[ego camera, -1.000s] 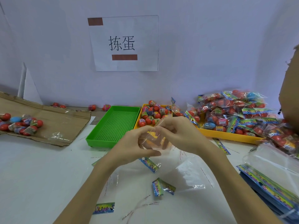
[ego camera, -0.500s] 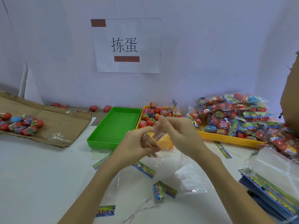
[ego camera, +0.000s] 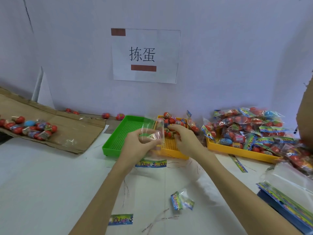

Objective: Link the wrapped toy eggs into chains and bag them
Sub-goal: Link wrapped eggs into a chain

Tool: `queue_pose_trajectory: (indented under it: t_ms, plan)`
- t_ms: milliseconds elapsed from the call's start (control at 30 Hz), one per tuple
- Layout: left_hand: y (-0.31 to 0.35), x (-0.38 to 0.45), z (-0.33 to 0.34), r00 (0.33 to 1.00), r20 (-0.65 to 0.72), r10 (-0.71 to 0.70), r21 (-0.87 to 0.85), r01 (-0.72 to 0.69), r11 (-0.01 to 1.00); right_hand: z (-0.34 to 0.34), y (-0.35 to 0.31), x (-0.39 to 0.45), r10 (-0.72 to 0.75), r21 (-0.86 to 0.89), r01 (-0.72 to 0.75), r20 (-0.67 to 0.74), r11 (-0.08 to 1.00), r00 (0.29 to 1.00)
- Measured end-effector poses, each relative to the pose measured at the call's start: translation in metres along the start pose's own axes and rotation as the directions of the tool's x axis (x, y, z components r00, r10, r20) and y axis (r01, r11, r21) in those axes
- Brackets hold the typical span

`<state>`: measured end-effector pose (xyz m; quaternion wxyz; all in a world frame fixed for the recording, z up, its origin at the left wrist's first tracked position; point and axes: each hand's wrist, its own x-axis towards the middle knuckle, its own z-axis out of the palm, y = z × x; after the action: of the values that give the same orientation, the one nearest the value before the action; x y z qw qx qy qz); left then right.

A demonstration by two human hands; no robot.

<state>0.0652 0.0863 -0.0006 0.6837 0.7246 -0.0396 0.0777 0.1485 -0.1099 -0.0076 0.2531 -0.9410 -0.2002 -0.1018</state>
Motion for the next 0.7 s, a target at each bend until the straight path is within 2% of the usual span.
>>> queue_pose_trajectory:
  t_ms: [67,133,200,267,333,400,467,567,700]
  plan:
    - [0.0,0.0,0.001,1.0,0.004,-0.002,-0.013,0.002,1.0,0.005,0.0,0.011,0.011,-0.088,-0.007,0.047,0.996,0.999]
    - [0.0,-0.001,0.003,1.0,0.003,-0.008,-0.027,0.008,1.0,0.009,0.0,0.016,0.034,-0.103,-0.026,0.073,0.994,0.997]
    - [-0.003,-0.001,0.004,1.0,0.004,-0.009,-0.025,0.009,1.0,0.011,-0.002,0.016,0.036,-0.099,-0.033,0.032,0.995,0.999]
    - [-0.004,-0.001,0.005,1.0,0.016,-0.003,-0.003,0.003,1.0,0.009,-0.005,0.012,0.049,0.014,-0.048,-0.113,0.999,0.992]
    - [-0.005,0.0,0.004,1.0,0.021,0.007,0.024,-0.007,1.0,0.002,-0.011,0.001,0.12,0.24,-0.059,-0.249,0.969,0.961]
    - [-0.005,0.0,0.004,0.999,0.034,0.014,0.046,-0.016,0.999,-0.007,-0.016,-0.015,0.153,0.384,-0.011,-0.34,0.923,0.928]
    - [-0.007,0.001,0.005,0.998,0.046,0.036,0.112,-0.041,0.993,-0.012,-0.019,-0.035,0.142,0.441,0.071,-0.432,0.895,0.89]
    - [-0.006,0.0,0.011,0.994,0.089,0.062,0.156,-0.076,0.985,-0.02,-0.026,-0.061,0.151,0.541,0.18,-0.51,0.822,0.847]
    - [-0.005,-0.004,0.019,0.977,0.187,0.097,0.172,-0.13,0.976,-0.032,-0.038,-0.075,0.177,0.647,0.256,-0.526,0.719,0.832]
